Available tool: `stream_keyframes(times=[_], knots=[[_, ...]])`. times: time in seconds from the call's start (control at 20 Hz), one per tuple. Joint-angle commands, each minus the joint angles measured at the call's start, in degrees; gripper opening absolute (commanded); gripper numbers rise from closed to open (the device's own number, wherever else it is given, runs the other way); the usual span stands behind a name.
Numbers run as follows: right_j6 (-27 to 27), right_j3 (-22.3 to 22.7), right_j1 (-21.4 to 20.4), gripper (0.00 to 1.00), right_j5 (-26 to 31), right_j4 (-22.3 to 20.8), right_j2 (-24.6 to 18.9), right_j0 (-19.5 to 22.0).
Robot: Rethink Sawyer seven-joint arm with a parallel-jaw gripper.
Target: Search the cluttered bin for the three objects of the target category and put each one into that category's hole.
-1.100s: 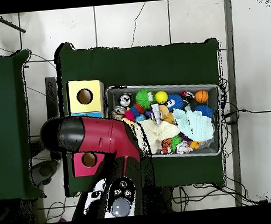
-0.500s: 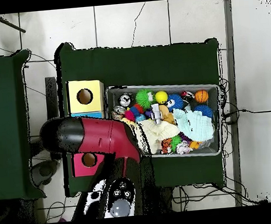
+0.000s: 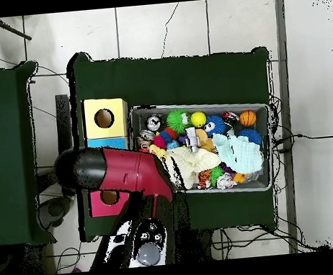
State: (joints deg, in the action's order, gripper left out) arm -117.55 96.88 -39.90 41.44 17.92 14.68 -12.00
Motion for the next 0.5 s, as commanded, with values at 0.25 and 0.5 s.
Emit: stream_keyframes(times=[0.25,0.5], knots=[[-8.0,10.6,7.1,1.00,-16.7,0.0,-8.8,0.7],[-8.5,11.9,6.8,1.00,-17.9,0.3,-9.5,0.0]])
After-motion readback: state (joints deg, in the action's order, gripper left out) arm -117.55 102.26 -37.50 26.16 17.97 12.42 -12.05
